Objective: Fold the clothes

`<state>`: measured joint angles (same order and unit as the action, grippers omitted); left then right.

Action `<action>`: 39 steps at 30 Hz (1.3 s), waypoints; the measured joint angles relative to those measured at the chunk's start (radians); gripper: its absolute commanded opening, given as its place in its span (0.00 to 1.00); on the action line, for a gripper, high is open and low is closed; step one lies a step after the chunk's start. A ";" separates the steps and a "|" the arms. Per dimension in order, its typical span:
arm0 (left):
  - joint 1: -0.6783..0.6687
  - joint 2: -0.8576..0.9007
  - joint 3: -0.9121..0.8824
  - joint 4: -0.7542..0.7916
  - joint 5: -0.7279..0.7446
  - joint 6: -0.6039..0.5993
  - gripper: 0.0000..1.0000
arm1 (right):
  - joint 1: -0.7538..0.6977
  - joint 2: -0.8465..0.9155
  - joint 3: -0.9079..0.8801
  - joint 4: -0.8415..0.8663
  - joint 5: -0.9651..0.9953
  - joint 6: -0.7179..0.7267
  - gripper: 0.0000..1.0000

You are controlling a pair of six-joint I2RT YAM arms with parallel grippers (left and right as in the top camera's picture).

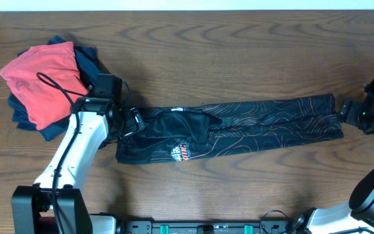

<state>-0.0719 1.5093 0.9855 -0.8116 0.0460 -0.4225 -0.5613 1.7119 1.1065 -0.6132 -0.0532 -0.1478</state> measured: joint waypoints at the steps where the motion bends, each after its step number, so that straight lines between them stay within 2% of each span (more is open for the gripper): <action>1: 0.000 0.000 0.000 0.000 0.000 -0.003 0.98 | -0.001 0.000 0.000 0.001 0.001 -0.003 0.87; 15: 0.000 0.000 0.000 0.001 0.023 -0.022 0.98 | 0.009 0.163 0.000 0.005 -0.042 -0.026 0.83; 19: 0.000 0.000 0.000 0.001 0.026 -0.022 0.98 | 0.031 0.164 0.002 0.002 -0.045 -0.033 0.72; 30: 0.000 0.000 0.000 0.001 0.026 -0.022 0.98 | 0.066 0.167 0.006 -0.009 -0.068 -0.038 0.62; 39: 0.000 0.000 0.000 0.001 0.026 -0.022 0.98 | 0.092 0.169 0.006 -0.010 -0.087 -0.041 0.35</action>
<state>-0.0719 1.5093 0.9855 -0.8108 0.0719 -0.4446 -0.4694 1.8805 1.1126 -0.6228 -0.1398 -0.1890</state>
